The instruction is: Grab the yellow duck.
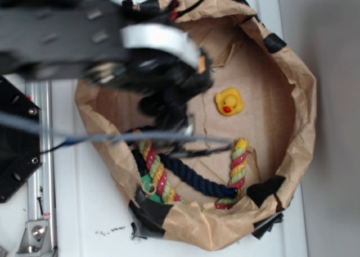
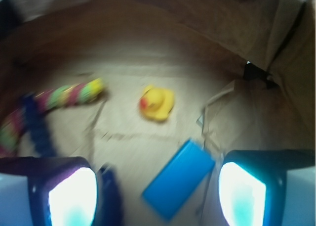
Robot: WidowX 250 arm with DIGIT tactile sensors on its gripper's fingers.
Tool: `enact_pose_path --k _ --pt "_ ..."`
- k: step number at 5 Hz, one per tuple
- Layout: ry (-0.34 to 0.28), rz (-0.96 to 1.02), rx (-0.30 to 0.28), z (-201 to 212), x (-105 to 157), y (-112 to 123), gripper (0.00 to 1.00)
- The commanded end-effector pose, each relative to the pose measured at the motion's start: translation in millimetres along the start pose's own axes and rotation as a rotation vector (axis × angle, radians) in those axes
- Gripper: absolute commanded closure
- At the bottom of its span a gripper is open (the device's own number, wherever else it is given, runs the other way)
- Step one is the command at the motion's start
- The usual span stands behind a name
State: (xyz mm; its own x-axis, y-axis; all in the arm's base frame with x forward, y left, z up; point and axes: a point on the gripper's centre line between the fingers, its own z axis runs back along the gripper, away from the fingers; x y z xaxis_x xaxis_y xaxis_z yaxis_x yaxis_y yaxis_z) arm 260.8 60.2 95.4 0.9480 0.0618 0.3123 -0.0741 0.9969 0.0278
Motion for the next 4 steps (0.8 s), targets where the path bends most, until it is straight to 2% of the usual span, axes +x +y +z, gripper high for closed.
enact_pose_path --k 1,2,3,4 --pt "-0.043 0.071 0.031 -9 32 20 0.0" --pt "-0.058 0.101 0.022 -19 41 17 0.0" --pt "-0.026 0.072 0.054 -36 36 6 0.0" --pt "-0.014 0.063 0.086 -46 36 8 0.0"
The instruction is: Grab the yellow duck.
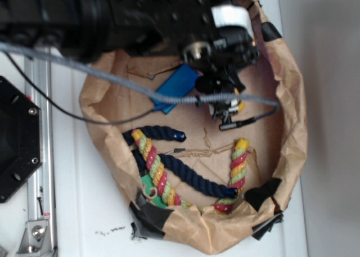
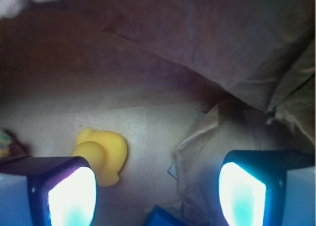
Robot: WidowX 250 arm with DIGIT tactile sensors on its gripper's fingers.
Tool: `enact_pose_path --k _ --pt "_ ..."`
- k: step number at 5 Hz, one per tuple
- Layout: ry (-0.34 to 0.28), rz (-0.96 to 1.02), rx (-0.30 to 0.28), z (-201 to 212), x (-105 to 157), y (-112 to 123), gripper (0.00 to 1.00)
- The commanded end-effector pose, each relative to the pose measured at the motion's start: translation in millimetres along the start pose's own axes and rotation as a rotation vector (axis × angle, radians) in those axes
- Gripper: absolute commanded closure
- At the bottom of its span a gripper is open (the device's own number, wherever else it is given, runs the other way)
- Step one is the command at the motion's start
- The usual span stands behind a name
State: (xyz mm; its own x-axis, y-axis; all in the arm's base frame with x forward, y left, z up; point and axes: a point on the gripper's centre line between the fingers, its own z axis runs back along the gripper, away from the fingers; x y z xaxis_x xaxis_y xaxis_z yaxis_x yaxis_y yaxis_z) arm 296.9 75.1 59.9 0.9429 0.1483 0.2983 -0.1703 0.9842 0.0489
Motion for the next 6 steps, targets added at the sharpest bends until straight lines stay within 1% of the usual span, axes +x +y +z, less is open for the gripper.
enact_pose_path --k 1,2,3,4,5,6 --pt "-0.016 -0.036 0.053 -21 12 -10 0.0" --pt "0.008 -0.082 0.068 -32 8 -25 0.0" --pt "0.001 -0.105 0.059 -34 4 -35 0.0" --pt "0.016 -0.126 0.006 -36 4 -46 0.0" --pt "0.028 -0.105 -0.1 -29 7 -52 0.0" --pt "0.031 -0.121 -0.115 -25 4 -58 0.0"
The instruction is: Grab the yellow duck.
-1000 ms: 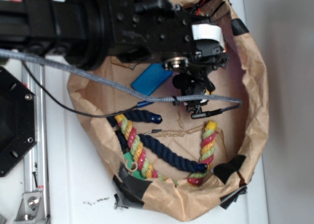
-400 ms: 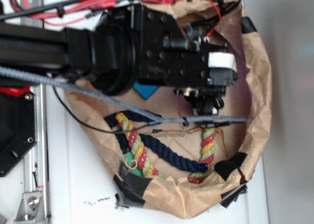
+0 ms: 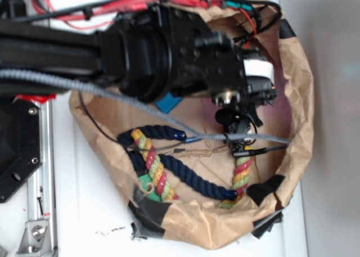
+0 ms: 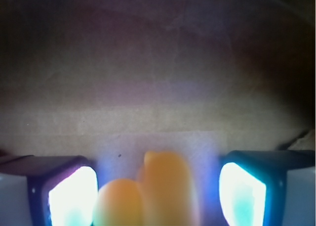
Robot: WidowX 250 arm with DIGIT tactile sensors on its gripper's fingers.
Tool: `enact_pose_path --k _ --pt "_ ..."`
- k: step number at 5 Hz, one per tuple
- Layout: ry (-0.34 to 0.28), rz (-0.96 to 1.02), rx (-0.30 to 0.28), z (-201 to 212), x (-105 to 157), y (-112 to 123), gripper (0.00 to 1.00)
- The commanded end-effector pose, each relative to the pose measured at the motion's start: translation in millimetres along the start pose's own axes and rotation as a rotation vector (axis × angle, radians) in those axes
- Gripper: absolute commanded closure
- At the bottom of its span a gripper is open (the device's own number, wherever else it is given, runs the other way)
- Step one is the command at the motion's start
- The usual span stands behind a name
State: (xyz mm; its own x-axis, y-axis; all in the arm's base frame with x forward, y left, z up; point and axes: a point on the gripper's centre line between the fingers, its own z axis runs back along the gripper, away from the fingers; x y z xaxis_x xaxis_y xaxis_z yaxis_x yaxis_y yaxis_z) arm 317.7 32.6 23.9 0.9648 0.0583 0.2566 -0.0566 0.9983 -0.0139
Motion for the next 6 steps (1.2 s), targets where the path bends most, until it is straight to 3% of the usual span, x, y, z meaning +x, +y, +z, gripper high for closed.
enact_pose_path --k 1,3,4,5,6 --pt "-0.009 -0.019 -0.006 12 -2 -12 1.0" --pt "-0.154 0.004 0.001 61 3 -3 1.0" --pt "-0.192 0.059 -0.068 112 4 -1 1.0" --pt "-0.16 0.116 -0.095 147 9 -6 1.0" --pt "-0.098 0.166 -0.068 150 7 -11 1.0"
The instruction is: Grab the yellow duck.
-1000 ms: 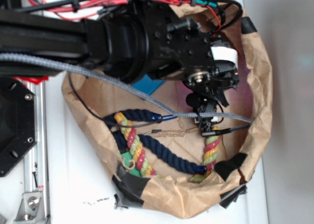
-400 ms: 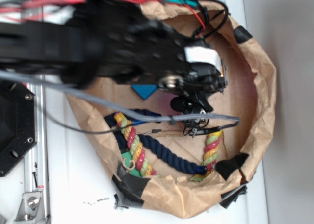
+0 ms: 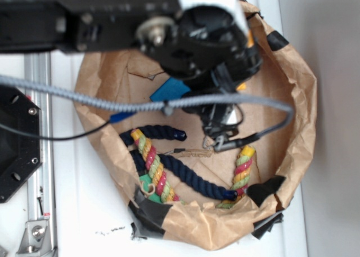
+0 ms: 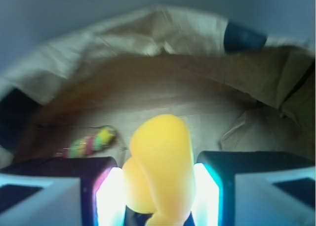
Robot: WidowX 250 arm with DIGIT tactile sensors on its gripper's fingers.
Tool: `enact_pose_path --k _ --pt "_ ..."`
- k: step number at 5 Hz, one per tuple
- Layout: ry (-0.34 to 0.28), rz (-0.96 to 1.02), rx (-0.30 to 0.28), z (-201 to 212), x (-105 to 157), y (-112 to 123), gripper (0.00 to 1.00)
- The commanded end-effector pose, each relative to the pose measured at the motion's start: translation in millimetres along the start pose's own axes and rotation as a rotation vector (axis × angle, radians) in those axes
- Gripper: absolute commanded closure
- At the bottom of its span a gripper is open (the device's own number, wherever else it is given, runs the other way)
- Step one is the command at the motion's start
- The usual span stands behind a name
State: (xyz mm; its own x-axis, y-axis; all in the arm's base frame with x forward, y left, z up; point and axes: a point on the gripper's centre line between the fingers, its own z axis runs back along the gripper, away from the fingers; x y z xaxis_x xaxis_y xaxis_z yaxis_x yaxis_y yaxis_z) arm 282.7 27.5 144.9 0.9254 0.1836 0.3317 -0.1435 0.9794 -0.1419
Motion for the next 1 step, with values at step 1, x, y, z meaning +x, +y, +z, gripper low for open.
enact_pose_path --k 1 --pt "-0.022 0.039 0.06 17.3 8.7 -5.9 1.0"
